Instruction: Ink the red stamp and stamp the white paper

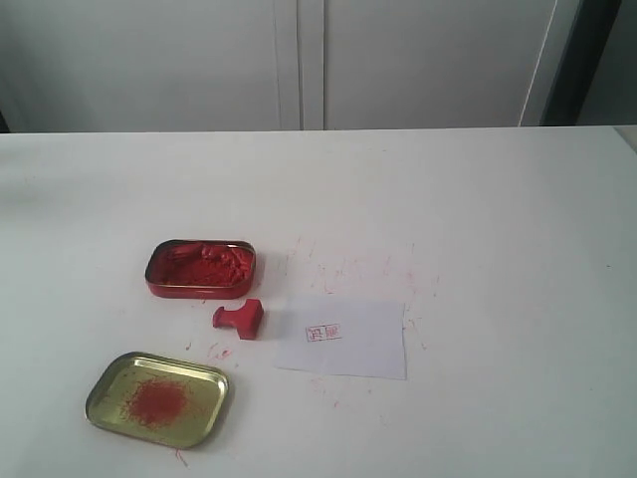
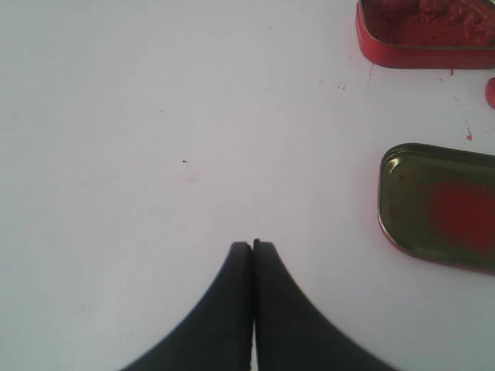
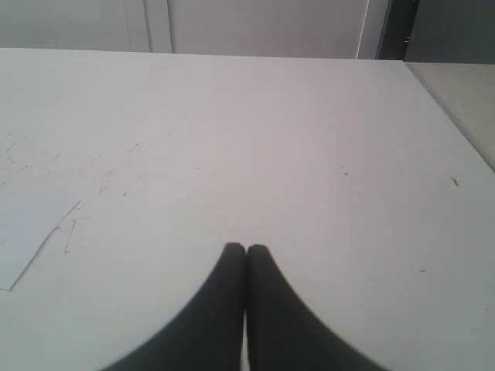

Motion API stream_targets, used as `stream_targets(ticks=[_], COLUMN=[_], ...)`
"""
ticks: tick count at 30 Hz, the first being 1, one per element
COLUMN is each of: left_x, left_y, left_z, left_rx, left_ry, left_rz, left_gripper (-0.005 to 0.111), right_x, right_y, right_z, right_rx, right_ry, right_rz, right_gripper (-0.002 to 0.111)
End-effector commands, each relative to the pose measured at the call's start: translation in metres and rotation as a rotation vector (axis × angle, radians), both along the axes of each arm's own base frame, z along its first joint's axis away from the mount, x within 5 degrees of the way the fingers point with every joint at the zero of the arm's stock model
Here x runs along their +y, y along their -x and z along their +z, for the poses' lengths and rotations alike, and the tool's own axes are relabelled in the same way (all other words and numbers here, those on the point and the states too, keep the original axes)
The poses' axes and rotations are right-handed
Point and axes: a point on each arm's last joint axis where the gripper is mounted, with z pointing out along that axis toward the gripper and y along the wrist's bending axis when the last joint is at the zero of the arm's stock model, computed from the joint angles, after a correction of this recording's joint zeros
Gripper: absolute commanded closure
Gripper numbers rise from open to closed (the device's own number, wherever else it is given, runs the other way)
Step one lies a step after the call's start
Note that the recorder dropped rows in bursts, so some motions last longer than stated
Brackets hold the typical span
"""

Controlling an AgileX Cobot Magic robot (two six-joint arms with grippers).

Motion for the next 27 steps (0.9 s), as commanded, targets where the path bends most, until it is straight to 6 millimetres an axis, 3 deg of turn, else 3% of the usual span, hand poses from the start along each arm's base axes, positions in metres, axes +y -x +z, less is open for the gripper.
stream_targets(ticks=[1, 6, 27], left_x=[-0.001, -0.002, -0.001], left_y=[0.016, 0.025, 0.029], left_z=[-0.016, -0.03, -0.026], left_rx=[-0.098, -0.143, -0.232], left_ry=[-0.006, -0.009, -0.034], left_rz=[0.001, -0.008, -0.002], left_gripper=[0.107, 0.107, 0.107], right_x=[0.0, 0.0, 0.0], right_y=[0.0, 0.0, 0.0], right_z=[0.0, 0.0, 0.0], right_rx=[-0.015, -0.014, -0.014], right_ry=[0.003, 0.001, -0.017], right_rz=[-0.005, -0.006, -0.011], right_gripper=[0.108, 0.108, 0.108])
